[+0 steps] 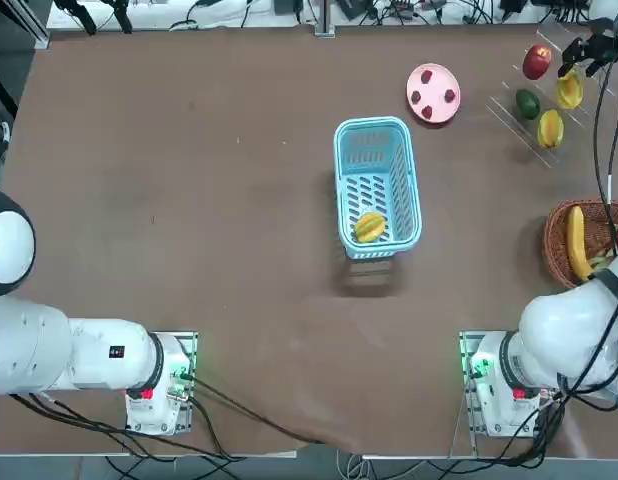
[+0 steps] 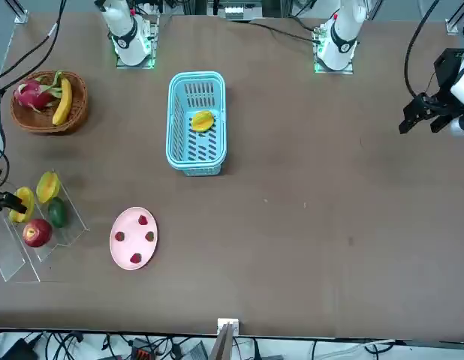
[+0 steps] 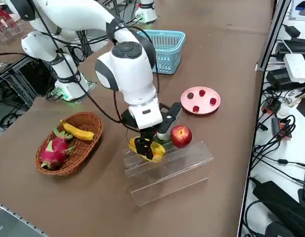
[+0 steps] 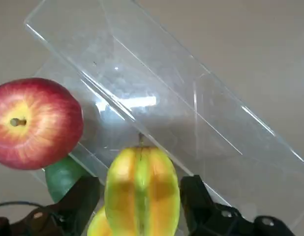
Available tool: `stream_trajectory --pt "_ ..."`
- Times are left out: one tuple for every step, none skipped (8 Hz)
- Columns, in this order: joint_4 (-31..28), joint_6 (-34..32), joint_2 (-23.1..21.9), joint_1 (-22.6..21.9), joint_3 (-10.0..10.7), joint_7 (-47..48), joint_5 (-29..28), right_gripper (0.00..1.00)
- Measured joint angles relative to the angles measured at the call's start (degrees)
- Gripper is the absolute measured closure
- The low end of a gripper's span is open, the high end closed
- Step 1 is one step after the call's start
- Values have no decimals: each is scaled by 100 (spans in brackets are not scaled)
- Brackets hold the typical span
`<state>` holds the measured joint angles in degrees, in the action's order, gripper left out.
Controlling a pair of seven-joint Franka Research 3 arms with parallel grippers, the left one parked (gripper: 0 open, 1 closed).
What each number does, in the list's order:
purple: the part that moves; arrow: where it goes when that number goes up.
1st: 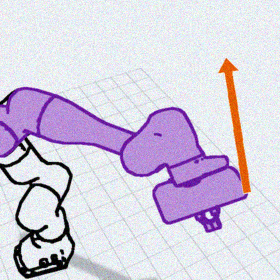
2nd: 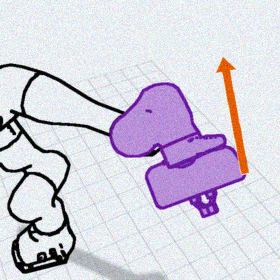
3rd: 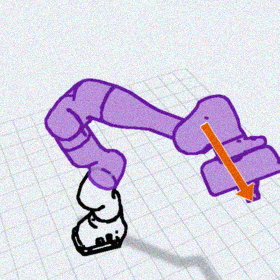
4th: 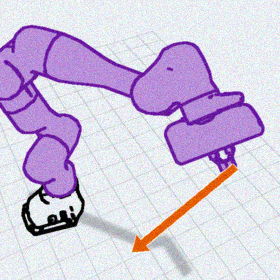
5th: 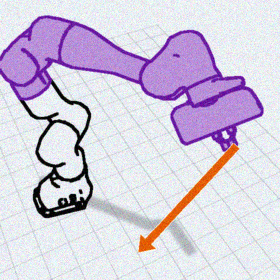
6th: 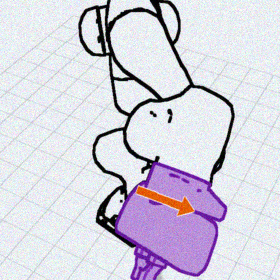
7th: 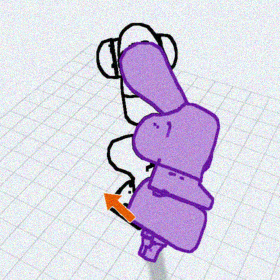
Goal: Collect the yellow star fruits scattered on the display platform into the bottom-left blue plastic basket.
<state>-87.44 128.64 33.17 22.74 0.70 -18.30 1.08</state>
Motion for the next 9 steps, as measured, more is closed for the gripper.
stream_trajectory --pt "16 18 27 -1 -16 0 -34 1" --pt "18 21 32 -6 -34 1 -60 4" --pt "20 20 32 -8 -46 3 -74 7" --pt "21 20 31 -10 -50 3 -75 9" --pt "21 13 29 -10 -52 3 -75 12" --pt "22 -44 24 0 -50 2 -75 17" --pt "29 -181 10 16 -48 1 -75 18" --pt "41 -339 -9 27 -48 1 -75 32" --pt "50 -454 -30 29 -46 -6 -75 54"
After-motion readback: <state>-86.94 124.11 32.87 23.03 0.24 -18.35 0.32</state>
